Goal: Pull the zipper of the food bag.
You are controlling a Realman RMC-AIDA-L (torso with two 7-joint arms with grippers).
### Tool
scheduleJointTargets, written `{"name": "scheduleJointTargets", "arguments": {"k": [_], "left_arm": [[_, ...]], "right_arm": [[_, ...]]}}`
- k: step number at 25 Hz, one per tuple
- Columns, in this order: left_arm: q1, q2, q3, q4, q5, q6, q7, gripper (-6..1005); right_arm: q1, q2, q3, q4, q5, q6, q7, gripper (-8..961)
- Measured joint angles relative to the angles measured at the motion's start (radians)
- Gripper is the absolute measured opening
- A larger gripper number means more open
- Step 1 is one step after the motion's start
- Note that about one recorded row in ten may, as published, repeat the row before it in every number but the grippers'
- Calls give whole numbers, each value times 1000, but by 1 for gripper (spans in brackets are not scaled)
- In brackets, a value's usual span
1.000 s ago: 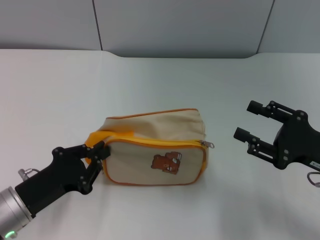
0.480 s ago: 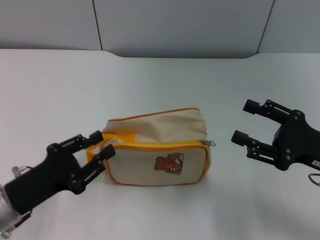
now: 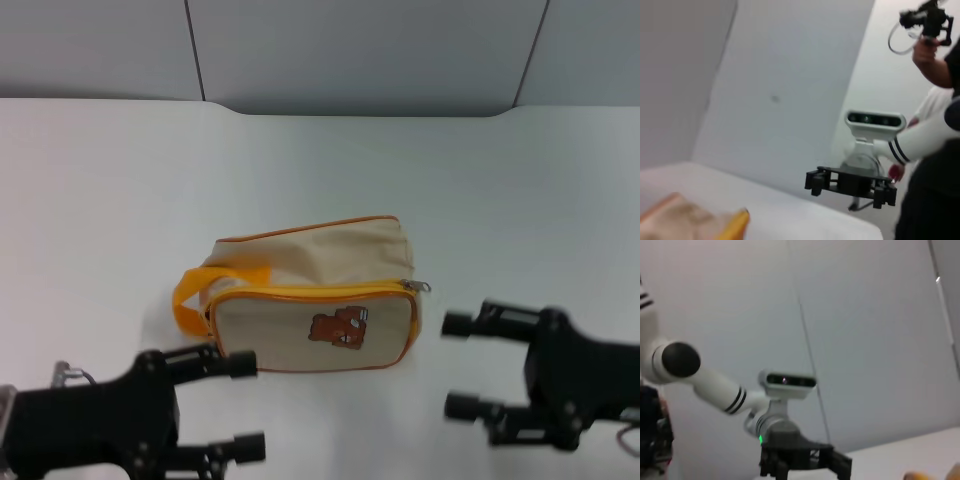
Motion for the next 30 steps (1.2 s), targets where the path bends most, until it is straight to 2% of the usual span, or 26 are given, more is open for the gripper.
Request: {"name": "scheduleJointTargets", "arguments": {"k": [6,30], "left_arm": [[-1,-6,0,5,27,-22,10,793],[-3,9,3,21,31,-18,3,812]], "right_arm": [[0,30,-11,-18,-61,39,-15,751],[16,33,-14,-20,-81,46,-10,752]]}}
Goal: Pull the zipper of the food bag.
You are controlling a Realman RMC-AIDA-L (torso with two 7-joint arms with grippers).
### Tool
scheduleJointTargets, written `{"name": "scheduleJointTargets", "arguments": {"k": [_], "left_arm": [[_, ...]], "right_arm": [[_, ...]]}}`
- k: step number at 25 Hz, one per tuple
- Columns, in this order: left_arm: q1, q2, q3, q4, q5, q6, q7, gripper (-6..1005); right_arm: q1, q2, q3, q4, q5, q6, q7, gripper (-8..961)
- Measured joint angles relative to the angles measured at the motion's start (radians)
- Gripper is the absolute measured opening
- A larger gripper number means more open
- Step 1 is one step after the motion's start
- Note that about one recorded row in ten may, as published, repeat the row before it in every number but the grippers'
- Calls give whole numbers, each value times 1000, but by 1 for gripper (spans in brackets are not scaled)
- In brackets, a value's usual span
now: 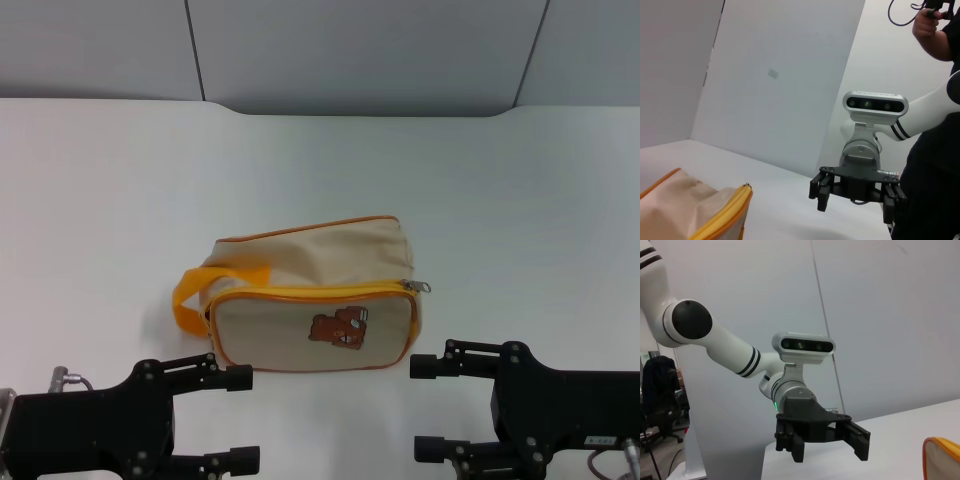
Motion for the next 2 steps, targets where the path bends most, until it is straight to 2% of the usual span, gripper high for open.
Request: {"name": "scheduleJointTargets", "arguments": {"k": [2], "left_arm": [[0,0,0,0,0,-1,1,812]], "right_arm": [[0,0,0,0,1,0,0,752]]}}
